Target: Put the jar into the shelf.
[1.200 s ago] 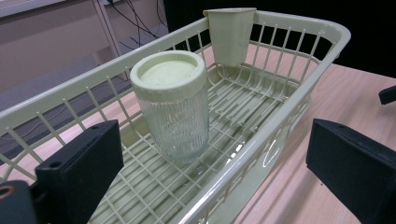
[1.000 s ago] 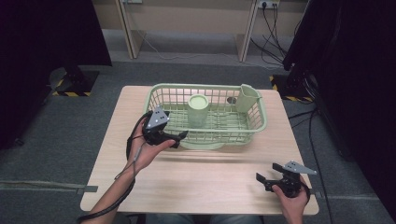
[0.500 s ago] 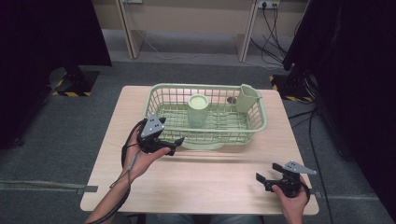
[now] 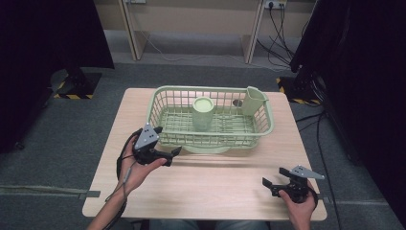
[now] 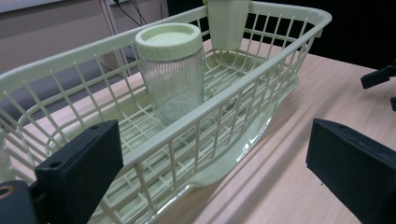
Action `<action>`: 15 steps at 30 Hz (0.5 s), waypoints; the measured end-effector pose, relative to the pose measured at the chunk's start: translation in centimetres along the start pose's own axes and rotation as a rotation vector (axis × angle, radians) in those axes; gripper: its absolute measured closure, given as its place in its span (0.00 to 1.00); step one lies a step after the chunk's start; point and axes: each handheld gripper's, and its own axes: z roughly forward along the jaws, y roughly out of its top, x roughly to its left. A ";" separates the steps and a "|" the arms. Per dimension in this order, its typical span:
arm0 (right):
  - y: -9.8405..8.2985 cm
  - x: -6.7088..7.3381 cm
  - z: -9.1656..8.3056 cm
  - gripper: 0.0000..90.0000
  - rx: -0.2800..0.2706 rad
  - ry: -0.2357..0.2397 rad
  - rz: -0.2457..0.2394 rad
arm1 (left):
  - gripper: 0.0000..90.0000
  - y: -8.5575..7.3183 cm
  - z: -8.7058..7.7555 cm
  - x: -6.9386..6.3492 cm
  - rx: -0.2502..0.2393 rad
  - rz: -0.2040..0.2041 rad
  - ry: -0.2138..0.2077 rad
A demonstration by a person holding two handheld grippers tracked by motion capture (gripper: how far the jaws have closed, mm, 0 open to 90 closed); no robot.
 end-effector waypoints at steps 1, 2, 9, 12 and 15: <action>0.0 0.0 0.0 0.04 0.000 0.000 0.000 | 0.04 -0.2 -0.1 0.0 -0.001 -0.003 0.002; 0.0 0.0 0.0 0.04 -0.001 0.000 0.001 | 0.04 -0.4 -0.3 0.1 -0.002 -0.006 0.003; 0.0 0.0 0.0 0.04 0.001 0.001 0.001 | 0.04 -1.9 -1.0 0.1 -0.004 -0.024 0.001; 0.0 0.0 0.0 0.04 0.001 0.001 0.003 | 0.04 -2.5 -1.3 0.2 -0.009 -0.027 0.001; 0.0 0.0 0.0 0.04 0.001 0.000 0.002 | 0.04 -3.0 -1.5 0.2 -0.014 -0.030 0.000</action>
